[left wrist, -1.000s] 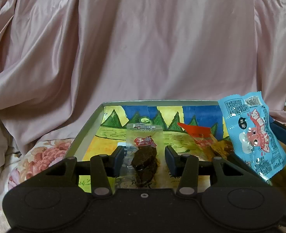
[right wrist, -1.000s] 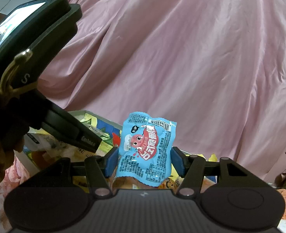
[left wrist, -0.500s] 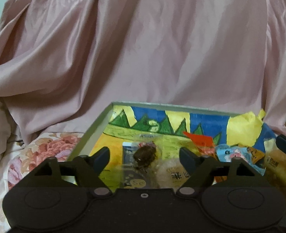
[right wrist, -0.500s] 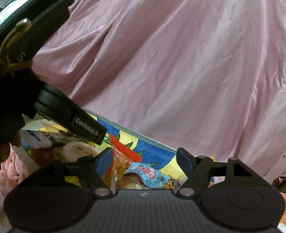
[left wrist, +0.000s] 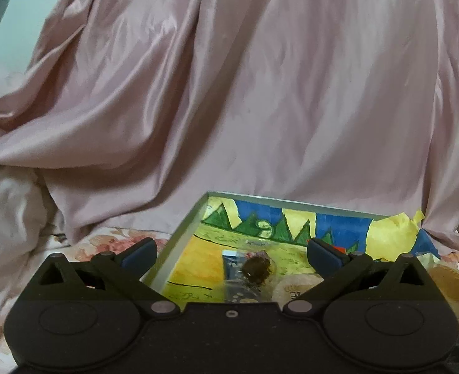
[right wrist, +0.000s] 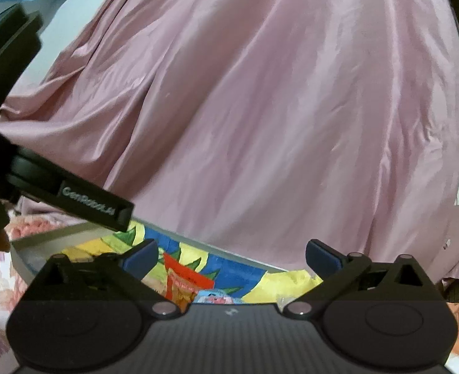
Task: Organize snacks
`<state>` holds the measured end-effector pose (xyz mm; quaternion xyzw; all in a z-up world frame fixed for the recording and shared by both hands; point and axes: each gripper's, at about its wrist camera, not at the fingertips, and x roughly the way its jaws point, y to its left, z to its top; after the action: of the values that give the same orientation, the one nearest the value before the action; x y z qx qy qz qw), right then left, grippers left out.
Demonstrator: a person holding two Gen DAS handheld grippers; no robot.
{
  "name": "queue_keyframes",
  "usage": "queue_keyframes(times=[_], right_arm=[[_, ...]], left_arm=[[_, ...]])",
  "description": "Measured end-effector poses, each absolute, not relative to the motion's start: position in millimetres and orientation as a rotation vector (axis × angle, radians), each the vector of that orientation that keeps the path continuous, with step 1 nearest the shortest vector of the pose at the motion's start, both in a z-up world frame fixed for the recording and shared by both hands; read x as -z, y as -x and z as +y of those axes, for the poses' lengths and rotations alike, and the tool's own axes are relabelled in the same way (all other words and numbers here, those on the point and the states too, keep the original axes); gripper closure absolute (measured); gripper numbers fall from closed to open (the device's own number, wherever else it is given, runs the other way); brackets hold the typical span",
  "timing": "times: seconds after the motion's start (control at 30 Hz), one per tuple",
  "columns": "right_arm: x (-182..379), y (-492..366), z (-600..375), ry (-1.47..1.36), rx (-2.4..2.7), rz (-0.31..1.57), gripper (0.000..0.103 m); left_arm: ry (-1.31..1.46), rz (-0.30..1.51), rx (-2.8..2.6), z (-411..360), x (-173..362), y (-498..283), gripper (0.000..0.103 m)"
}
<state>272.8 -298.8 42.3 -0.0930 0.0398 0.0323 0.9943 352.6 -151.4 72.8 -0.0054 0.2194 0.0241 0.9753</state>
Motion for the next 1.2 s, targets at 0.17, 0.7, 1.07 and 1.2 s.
queue_keyframes(times=[0.17, 0.7, 1.07, 1.2], right_arm=[[-54.4, -262.1, -304.6, 0.151, -0.05, 0.053, 0.0], [-82.6, -201.5, -322.0, 0.013, -0.065, 0.026, 0.0], [-79.3, -143.8, -323.3, -0.04, -0.061, 0.039, 0.0], [-77.4, -127.0, -320.2, -0.053, -0.067, 0.046, 0.0]], left_arm=[[0.002, 0.414, -0.054, -150.5, -86.9, -336.5, 0.001], [0.011, 0.377, -0.089, -127.1, -119.4, -267.6, 0.001], [0.045, 0.384, -0.091, -109.7, -114.9, -214.0, 0.001], [0.043, 0.381, -0.088, -104.0, -112.9, -195.9, 0.001]])
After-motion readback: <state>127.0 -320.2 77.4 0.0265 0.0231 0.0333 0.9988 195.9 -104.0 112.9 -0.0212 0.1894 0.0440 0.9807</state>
